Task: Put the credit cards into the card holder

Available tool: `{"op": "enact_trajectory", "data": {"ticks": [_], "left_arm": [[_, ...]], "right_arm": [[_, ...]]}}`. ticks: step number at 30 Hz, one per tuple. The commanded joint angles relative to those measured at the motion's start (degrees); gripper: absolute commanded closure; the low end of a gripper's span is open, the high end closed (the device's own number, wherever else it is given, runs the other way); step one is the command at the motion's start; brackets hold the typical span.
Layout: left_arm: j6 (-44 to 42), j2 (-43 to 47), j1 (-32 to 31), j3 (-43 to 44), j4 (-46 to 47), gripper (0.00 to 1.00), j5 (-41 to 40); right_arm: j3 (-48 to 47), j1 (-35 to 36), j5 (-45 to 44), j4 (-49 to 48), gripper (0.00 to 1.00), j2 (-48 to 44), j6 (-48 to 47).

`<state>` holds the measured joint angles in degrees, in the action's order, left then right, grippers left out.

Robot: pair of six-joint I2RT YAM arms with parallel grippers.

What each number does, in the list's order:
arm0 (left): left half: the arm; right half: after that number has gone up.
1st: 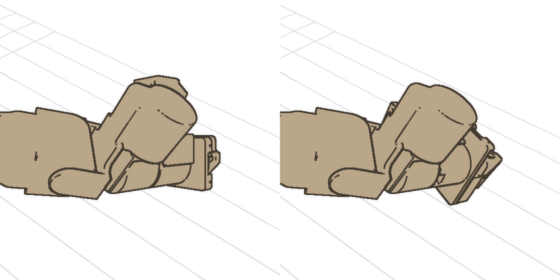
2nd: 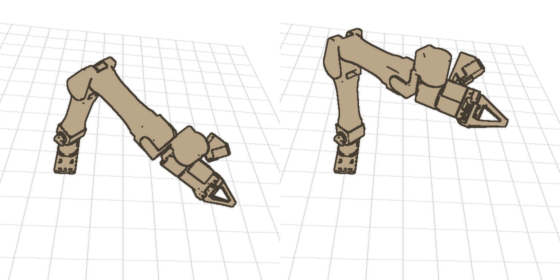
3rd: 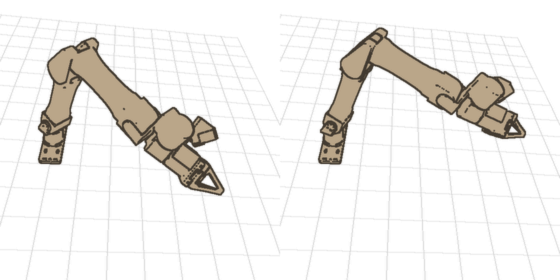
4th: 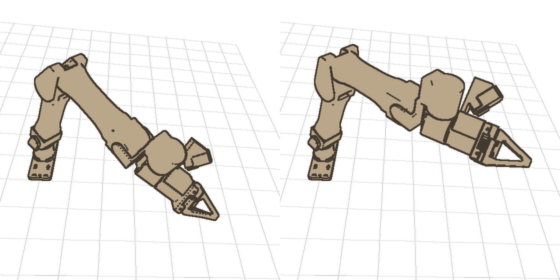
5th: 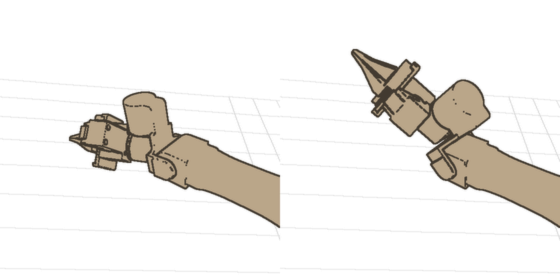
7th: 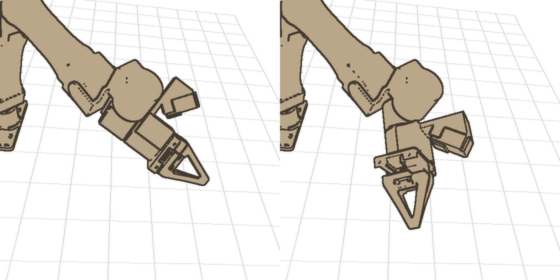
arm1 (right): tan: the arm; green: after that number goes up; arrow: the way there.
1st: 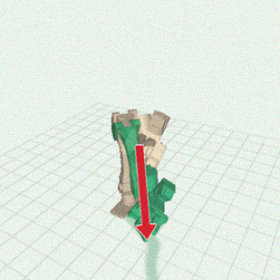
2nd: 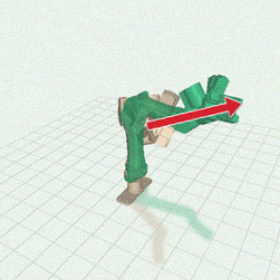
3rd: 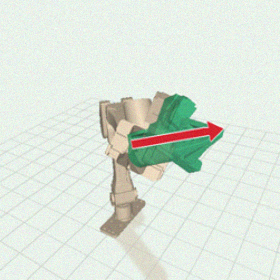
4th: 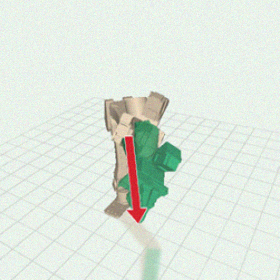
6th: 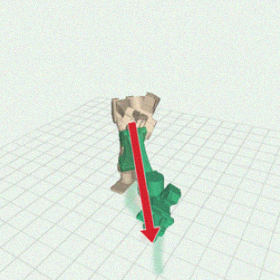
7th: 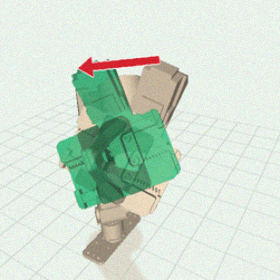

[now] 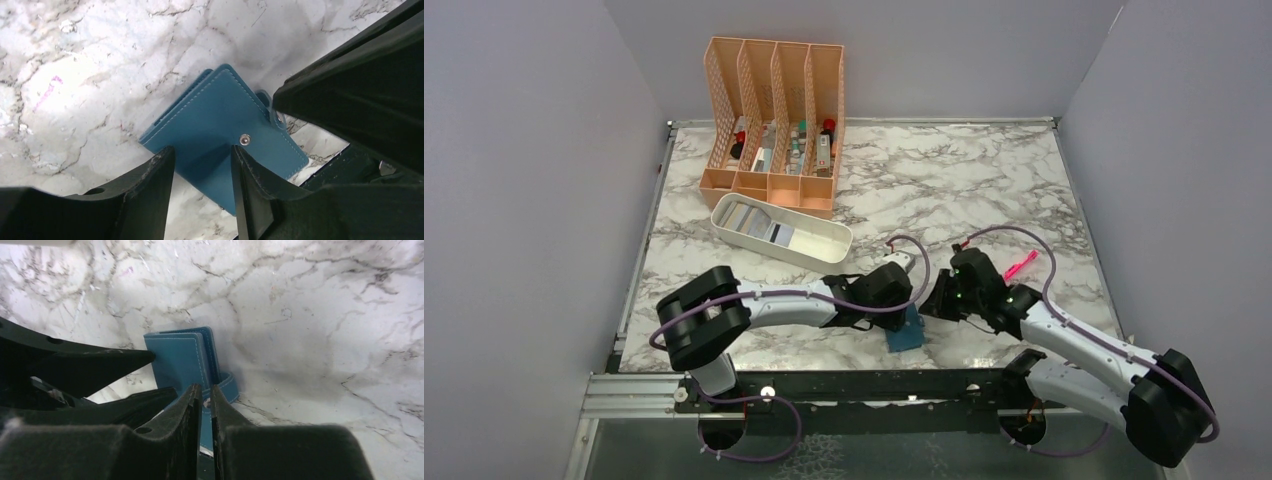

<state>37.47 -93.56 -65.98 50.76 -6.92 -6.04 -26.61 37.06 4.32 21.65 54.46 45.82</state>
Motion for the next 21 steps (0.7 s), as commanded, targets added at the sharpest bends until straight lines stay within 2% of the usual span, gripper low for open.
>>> {"op": "enact_trajectory", "data": {"ticks": [1,5,10,14,17,21], "left_arm": [[-1.7,-3.5,0.1,2.1,-3.8,0.55,-1.7],[-1.7,-5.2,0.1,2.4,-4.2,0.68,-1.1],[-2.1,-5.2,0.1,2.8,-4.2,0.71,-0.2],[-2.7,-2.6,0.1,4.5,-6.9,0.58,-0.6],[-2.6,1.3,0.1,4.5,-9.8,0.53,-1.3],[-0.5,5.8,0.1,0.4,-9.4,0.48,-0.4]], "right_arm": [[3.3,-0.1,5.1,-6.2,0.84,2.3,1.1],[4.3,-0.1,6.5,-8.0,0.85,3.4,2.1],[5.3,-0.1,7.8,-9.1,0.85,2.8,3.3],[3.7,-0.1,4.7,-4.1,0.83,0.7,2.5],[1.5,-0.1,0.4,2.3,0.76,-2.1,0.9],[0.0,-0.1,-0.6,6.6,0.69,-4.2,-0.8]]}}
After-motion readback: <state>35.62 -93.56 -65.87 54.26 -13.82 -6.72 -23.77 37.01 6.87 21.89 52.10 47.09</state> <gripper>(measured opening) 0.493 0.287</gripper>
